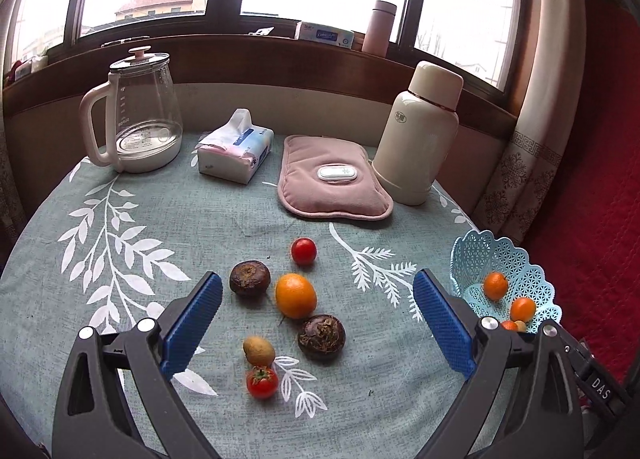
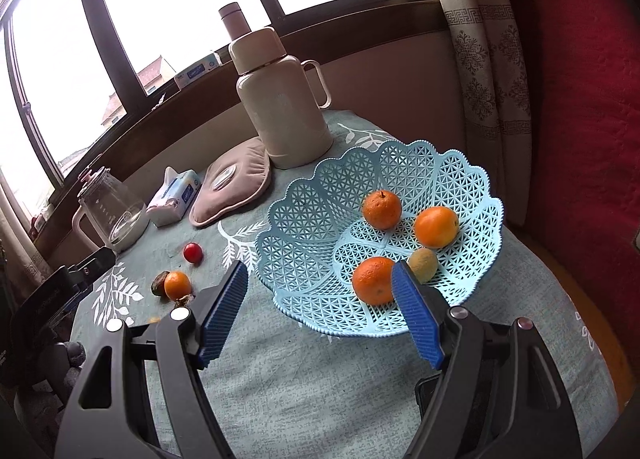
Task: Organize fruits
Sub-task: 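Withdraw both tools from the basket toward the remaining fruits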
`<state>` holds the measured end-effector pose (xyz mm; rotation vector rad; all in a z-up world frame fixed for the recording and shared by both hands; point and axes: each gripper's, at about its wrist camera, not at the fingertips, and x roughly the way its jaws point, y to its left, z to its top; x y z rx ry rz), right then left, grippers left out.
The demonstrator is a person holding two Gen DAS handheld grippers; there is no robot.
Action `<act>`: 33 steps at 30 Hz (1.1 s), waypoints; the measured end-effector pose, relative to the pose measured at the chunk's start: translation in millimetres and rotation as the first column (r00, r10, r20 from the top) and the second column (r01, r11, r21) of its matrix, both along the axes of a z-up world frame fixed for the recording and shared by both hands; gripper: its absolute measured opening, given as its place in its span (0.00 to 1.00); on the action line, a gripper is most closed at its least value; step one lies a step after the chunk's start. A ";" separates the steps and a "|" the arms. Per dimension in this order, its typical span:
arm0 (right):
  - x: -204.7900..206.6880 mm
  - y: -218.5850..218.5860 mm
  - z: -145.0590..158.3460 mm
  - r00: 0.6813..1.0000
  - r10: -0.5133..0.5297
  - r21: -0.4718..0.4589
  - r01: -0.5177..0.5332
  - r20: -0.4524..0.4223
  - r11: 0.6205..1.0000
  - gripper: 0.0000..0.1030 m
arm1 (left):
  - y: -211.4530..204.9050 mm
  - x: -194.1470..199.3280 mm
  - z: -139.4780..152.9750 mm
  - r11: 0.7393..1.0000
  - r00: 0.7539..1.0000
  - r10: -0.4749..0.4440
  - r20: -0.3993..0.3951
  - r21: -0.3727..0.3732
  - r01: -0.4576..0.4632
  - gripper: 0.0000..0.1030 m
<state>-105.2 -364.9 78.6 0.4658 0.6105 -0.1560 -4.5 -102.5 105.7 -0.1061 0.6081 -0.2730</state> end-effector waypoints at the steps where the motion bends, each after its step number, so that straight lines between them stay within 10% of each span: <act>1: 1.0 1.7 -0.9 1.000 0.003 0.000 -0.003 -0.003 1.000 0.74 | 3.5 0.9 -0.9 1.000 1.000 0.007 -0.003 -0.002 -0.007 0.93; 33: 18.7 48.3 -11.9 0.997 0.069 -0.026 -0.070 -0.044 0.997 0.74 | 83.5 41.9 -34.2 0.986 0.980 0.161 -0.120 -0.020 -0.164 0.93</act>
